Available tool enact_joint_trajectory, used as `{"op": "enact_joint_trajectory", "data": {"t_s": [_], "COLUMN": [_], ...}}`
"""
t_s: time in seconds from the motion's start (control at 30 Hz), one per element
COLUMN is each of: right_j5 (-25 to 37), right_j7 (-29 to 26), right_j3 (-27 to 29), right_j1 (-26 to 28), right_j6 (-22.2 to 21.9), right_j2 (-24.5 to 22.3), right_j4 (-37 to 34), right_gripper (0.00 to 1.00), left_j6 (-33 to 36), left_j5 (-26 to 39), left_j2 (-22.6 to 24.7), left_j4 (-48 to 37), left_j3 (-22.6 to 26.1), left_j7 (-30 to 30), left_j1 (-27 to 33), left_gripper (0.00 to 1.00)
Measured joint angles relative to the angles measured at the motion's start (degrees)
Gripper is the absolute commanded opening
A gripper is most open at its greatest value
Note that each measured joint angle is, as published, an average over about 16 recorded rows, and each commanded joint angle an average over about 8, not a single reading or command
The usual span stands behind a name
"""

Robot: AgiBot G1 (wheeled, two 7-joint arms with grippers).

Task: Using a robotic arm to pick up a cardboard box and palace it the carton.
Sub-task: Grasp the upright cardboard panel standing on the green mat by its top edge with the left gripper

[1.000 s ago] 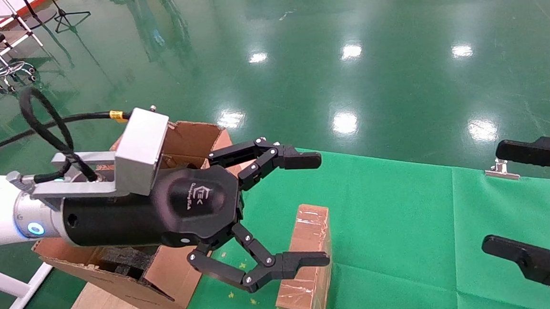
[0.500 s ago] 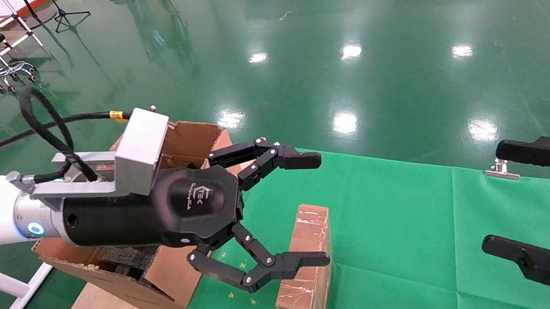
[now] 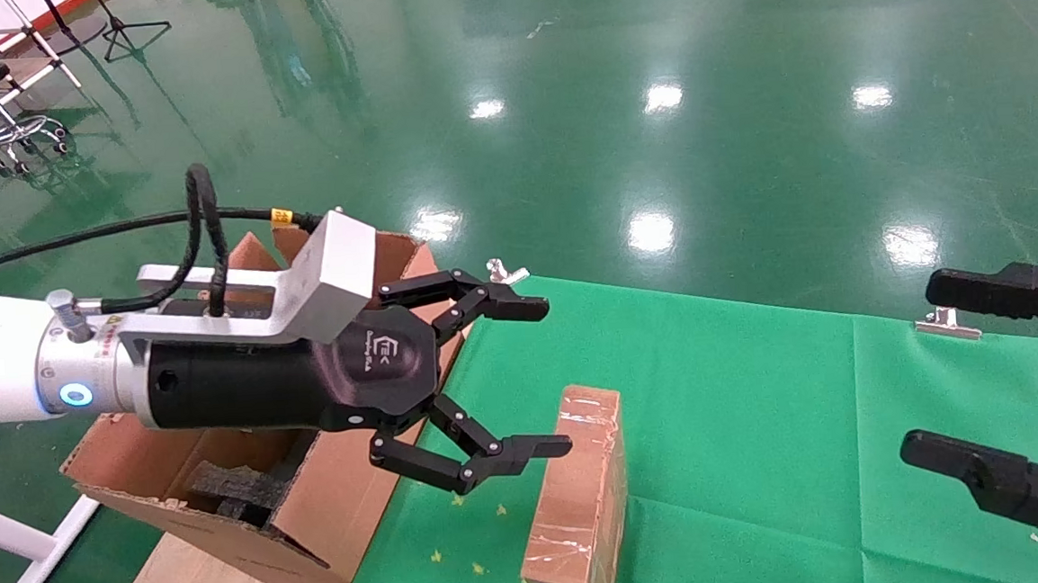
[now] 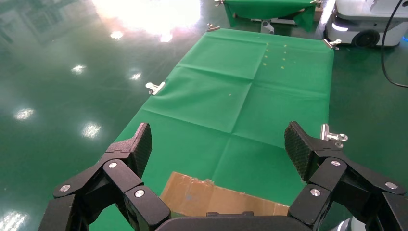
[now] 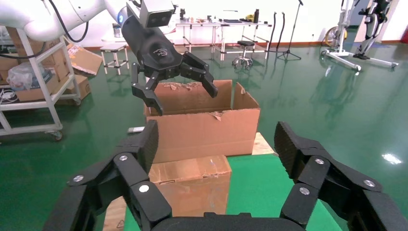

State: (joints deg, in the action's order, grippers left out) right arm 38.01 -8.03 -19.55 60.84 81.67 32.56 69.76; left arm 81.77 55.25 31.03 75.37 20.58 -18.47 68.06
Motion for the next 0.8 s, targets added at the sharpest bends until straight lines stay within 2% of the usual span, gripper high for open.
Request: {"op": "enact_joint_trajectory", "data": {"t_s": [0.2,0.33,0.5,0.8], "right_j5": [0.0,0.0,0.0,0.0], "right_j7": [0.0,0.0,0.0,0.0], "right_j3": [0.0,0.0,0.0,0.0], "right_j1": [0.0,0.0,0.0,0.0], "right_j6": [0.0,0.0,0.0,0.0], "right_j2": [0.0,0.0,0.0,0.0], "right_j4": [0.0,0.0,0.0,0.0], "right_gripper": [0.00,0.00,0.00,0.00], "left_j6": [-0.8,-1.5,-1.4,3.6], "left_j5": [2.3,5.9,13.7,29.2], "left_j2": [0.2,1.5,5.1,15.0], "left_j4": [0.1,-0.3,-1.4,-4.8], "left_j3": [1.0,2.9,7.7,18.2], "left_j7": [-2.3,-7.5,-19.5,-45.0], "left_j1": [1.6,4.2,10.2,23.9], "left_gripper": [1.00,1.00,1.00,1.00]}}
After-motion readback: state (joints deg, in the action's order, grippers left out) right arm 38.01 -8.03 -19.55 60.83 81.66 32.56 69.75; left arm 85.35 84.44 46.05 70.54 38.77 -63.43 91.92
